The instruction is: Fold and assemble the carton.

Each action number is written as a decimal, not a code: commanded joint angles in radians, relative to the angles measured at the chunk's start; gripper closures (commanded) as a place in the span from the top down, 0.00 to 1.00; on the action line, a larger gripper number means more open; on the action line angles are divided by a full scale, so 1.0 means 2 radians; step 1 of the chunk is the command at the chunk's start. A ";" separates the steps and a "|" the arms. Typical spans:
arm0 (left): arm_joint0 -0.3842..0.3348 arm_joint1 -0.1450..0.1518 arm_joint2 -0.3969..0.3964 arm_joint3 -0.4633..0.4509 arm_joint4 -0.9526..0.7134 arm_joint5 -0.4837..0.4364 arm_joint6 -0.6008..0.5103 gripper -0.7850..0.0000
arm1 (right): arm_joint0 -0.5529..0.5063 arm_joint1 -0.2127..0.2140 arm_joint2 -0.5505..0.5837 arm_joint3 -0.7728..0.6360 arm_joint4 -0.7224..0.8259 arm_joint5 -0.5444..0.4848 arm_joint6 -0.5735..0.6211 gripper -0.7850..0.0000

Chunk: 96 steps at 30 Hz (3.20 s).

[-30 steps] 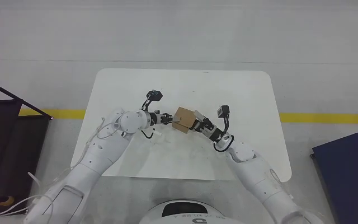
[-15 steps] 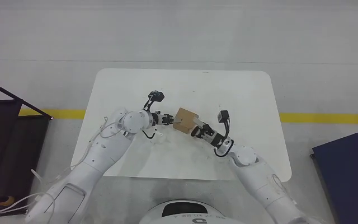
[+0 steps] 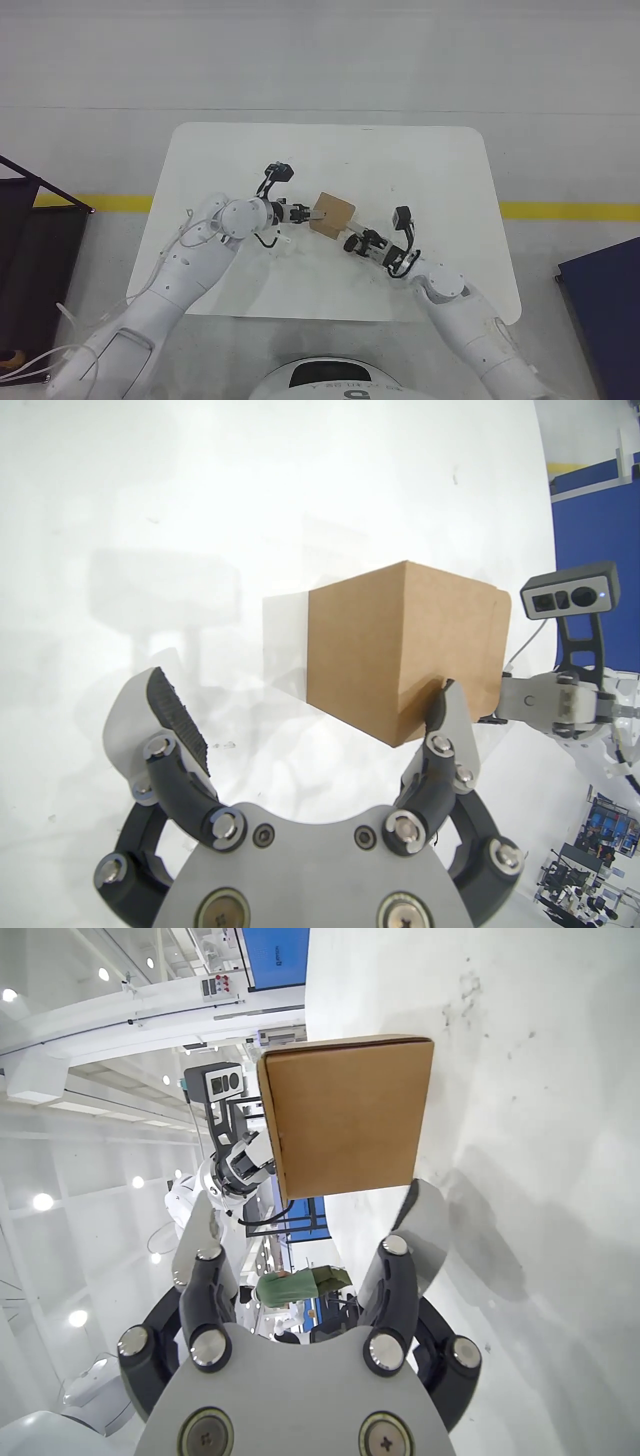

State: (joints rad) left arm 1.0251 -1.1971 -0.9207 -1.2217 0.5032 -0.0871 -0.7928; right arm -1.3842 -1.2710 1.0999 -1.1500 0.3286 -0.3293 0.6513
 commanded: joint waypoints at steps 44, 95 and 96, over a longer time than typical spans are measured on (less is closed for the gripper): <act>0.004 -0.003 -0.006 -0.001 -0.001 -0.005 -0.008 1.00 | 0.017 0.000 -0.011 -0.003 -0.029 0.073 -0.012 0.44; 0.018 0.005 -0.048 -0.024 -0.010 -0.006 -0.008 1.00 | -0.026 0.029 0.035 -0.261 -0.237 0.248 -0.056 0.56; 0.018 0.005 -0.050 -0.024 -0.013 -0.006 -0.007 1.00 | -0.025 0.028 0.034 -0.264 -0.238 0.252 -0.058 0.55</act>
State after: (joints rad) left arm 1.0611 -1.1870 -1.0168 -1.2700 0.4824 -0.0988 -0.8087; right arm -1.4359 -1.2138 1.1696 -1.6728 -0.1453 0.1676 0.5394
